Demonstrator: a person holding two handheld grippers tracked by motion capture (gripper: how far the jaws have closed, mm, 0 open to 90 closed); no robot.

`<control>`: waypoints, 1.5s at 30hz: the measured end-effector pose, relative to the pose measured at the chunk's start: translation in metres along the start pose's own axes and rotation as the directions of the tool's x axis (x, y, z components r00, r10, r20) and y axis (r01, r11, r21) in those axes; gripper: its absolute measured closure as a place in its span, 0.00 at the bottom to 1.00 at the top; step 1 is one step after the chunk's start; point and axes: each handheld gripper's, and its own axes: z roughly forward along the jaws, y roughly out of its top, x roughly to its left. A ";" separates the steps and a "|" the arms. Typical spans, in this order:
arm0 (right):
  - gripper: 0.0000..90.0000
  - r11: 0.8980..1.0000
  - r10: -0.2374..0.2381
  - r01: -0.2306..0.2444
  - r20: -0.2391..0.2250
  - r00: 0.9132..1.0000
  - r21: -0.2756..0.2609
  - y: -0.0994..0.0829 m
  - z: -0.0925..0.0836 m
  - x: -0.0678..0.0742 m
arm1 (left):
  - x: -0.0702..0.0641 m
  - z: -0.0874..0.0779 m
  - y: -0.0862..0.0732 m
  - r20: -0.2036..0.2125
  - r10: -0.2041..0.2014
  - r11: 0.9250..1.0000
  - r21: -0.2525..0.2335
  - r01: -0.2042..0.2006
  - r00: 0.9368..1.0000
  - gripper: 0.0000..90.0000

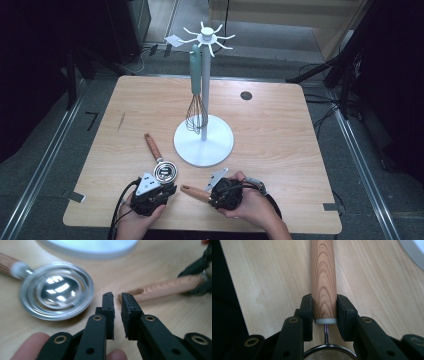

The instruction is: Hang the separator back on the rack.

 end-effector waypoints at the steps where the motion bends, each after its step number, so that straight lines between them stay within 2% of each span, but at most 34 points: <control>1: 0.79 1.000 0.005 -0.005 0.002 1.000 -0.009 -0.001 -0.001 -0.001 | 0.003 -0.004 0.001 0.007 -0.011 0.999 -0.030 0.011 1.000 0.82; 3: 0.79 0.999 0.030 -0.031 -0.012 0.999 -0.039 -0.004 -0.004 -0.004 | 0.010 -0.011 0.002 -0.004 -0.032 0.996 -0.081 0.031 0.999 0.75; 6: 0.79 0.995 0.051 -0.051 -0.003 0.999 -0.085 -0.007 -0.008 -0.008 | 0.020 -0.017 0.003 -0.039 -0.068 0.992 -0.111 0.064 0.997 0.57; 10: 0.79 0.986 0.079 -0.080 -0.008 0.997 -0.148 -0.010 -0.017 -0.011 | 0.033 -0.022 0.003 -0.101 -0.102 0.989 -0.116 0.090 0.990 0.32; 13: 0.79 0.975 0.096 -0.098 -0.017 0.995 -0.199 -0.012 -0.022 -0.014 | 0.042 -0.027 0.003 -0.129 -0.116 0.987 -0.126 0.100 0.985 0.23; 15: 0.79 0.966 0.123 -0.126 -0.025 0.992 -0.228 -0.014 -0.025 -0.016 | 0.048 -0.029 0.003 -0.163 -0.118 0.987 -0.130 0.098 0.980 0.16; 16: 0.79 0.960 0.135 -0.138 -0.028 0.990 -0.246 -0.015 -0.027 -0.017 | 0.051 -0.031 0.002 -0.178 -0.124 0.986 -0.130 0.101 0.976 0.15; 19: 0.79 0.948 0.130 -0.132 -0.026 0.991 -0.289 -0.017 -0.032 -0.019 | 0.062 -0.035 0.002 -0.203 -0.149 0.983 -0.139 0.122 0.968 0.10; 23: 0.79 0.936 0.145 -0.136 0.004 0.989 -0.325 -0.019 -0.037 -0.019 | 0.075 -0.038 0.000 -0.226 -0.171 0.980 -0.144 0.141 0.959 0.04; 25: 0.79 0.927 0.152 -0.137 0.014 0.988 -0.350 -0.020 -0.040 -0.020 | 0.080 -0.039 -0.002 -0.225 -0.178 0.978 -0.145 0.148 0.958 0.02; 29: 0.79 0.904 0.178 -0.161 0.004 0.984 -0.396 -0.022 -0.046 -0.022 | 0.086 -0.040 -0.004 -0.224 -0.175 0.979 -0.142 0.146 0.959 0.00; 33: 0.79 0.882 0.204 -0.187 -0.008 0.979 -0.432 -0.024 -0.050 -0.024 | 0.091 -0.040 -0.006 -0.230 -0.197 0.976 -0.142 0.167 0.953 0.00; 41: 0.79 0.842 0.242 -0.221 -0.020 0.970 -0.493 -0.027 -0.059 -0.027 | 0.100 -0.039 -0.012 -0.267 -0.195 0.978 -0.125 0.166 0.944 0.00; 43: 0.79 0.828 0.257 -0.235 -0.028 0.966 -0.510 -0.028 -0.061 -0.028 | 0.101 -0.038 -0.013 -0.275 -0.200 0.978 -0.118 0.174 0.940 0.00; 45: 0.79 0.818 0.268 -0.241 -0.025 0.963 -0.522 -0.029 -0.063 -0.028 | 0.102 -0.037 -0.014 -0.274 -0.204 0.977 -0.116 0.178 0.940 0.00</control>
